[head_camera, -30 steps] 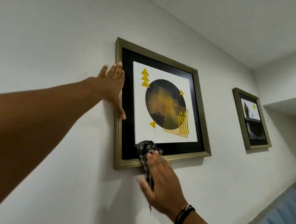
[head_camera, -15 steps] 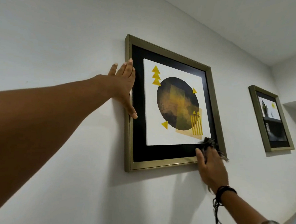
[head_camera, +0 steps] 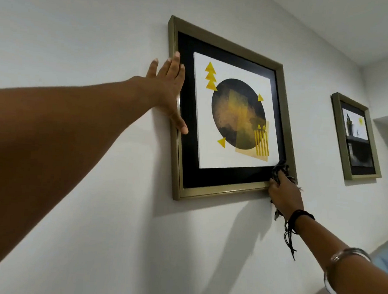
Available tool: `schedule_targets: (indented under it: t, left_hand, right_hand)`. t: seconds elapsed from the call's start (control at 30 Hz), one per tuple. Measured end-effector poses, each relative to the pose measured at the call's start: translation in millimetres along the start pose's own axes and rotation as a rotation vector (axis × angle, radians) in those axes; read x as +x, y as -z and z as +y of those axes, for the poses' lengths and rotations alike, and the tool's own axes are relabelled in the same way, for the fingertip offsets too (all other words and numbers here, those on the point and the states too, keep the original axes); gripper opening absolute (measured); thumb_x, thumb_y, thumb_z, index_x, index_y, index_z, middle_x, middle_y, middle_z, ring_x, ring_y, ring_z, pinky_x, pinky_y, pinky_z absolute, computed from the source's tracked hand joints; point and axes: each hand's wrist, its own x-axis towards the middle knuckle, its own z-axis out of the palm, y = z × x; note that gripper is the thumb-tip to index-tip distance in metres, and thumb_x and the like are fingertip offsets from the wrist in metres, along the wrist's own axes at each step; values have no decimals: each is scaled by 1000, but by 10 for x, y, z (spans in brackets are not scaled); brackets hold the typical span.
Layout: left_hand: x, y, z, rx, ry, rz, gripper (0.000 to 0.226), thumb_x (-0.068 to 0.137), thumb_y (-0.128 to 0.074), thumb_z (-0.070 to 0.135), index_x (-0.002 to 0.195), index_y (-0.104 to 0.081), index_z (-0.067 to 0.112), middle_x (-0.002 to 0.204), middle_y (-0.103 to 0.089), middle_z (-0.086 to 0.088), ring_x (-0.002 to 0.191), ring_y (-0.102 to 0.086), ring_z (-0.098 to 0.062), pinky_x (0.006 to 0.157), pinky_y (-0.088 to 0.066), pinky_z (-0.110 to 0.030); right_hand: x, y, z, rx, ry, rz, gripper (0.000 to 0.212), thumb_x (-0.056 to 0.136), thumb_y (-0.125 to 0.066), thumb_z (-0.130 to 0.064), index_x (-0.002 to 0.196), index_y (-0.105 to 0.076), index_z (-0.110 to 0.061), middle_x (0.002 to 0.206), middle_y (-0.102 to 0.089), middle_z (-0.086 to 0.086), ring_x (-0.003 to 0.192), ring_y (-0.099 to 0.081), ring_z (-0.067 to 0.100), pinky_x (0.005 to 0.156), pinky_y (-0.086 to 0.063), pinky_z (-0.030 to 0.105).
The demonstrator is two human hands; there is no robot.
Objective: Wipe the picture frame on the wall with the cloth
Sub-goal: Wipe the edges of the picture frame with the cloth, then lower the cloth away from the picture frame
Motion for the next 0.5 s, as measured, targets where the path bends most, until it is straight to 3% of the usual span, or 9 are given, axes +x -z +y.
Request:
schedule_targets:
  t: [0.07, 0.17, 0.2, 0.27, 0.33, 0.43, 0.5]
  left_hand:
    - [-34, -52, -42, -10, -14, 51, 165, 32, -62, 90, 148, 21, 8, 158, 29, -17, 147, 24, -30, 115, 15, -54]
    - [-22, -137, 78, 4, -71, 224, 148, 50, -61, 87, 151, 12, 8, 162, 12, -19, 150, 11, -30, 117, 9, -52]
    - [-91, -183, 160, 26, -98, 290, 140, 56, -60, 84, 152, 8, 8, 163, 6, -19, 151, 6, -29, 118, 7, -51]
    - [-270, -312, 384, -13, -160, 404, 125, 68, -53, 81, 153, 1, 9, 164, -2, -16, 151, -3, -27, 119, 2, -49]
    - [-775, -501, 546, -167, -188, 441, 107, 79, -41, 78, 153, -5, 11, 164, -8, -11, 151, -10, -23, 121, -3, -48]
    - [-1875, -993, 731, -571, -116, 412, 85, 89, -33, 69, 152, -16, 15, 161, -23, -7, 147, -22, -19, 120, -12, -43]
    - [-2781, -1337, 806, -866, 11, 301, 77, 91, -32, 66, 150, -23, 19, 158, -32, -3, 142, -30, -14, 116, -19, -39]
  right_hand:
    - [-131, -91, -132, 82, 29, -18, 31, 94, -41, -11, 119, -59, -17, 94, -63, 14, 83, -61, 38, 72, -57, 44]
    - [-154, -88, -351, 366, 33, -9, 36, 99, -41, -10, 126, -63, -19, 86, -57, 9, 67, -51, 21, 50, -48, 17]
    - [-179, -80, -443, 477, 18, -21, 33, 100, -42, -9, 123, -64, -16, 85, -56, 10, 66, -48, 20, 53, -45, 16]
    - [-278, 11, -608, 767, -64, -40, 34, 100, -41, -5, 126, -62, -8, 97, -60, 11, 81, -53, 21, 73, -46, 28]
    - [-647, 39, -804, 1037, -187, -149, 38, 100, -38, -4, 131, -60, -8, 109, -64, 14, 90, -58, 25, 81, -48, 39]
    - [-1485, -11, -1019, 1262, -358, -375, 39, 98, -34, -7, 123, -63, -10, 121, -70, 19, 102, -66, 33, 96, -50, 46]
    - [-2100, -149, -1022, 1329, -521, -495, 38, 95, -37, -11, 118, -67, -9, 119, -72, 21, 105, -69, 35, 101, -50, 49]
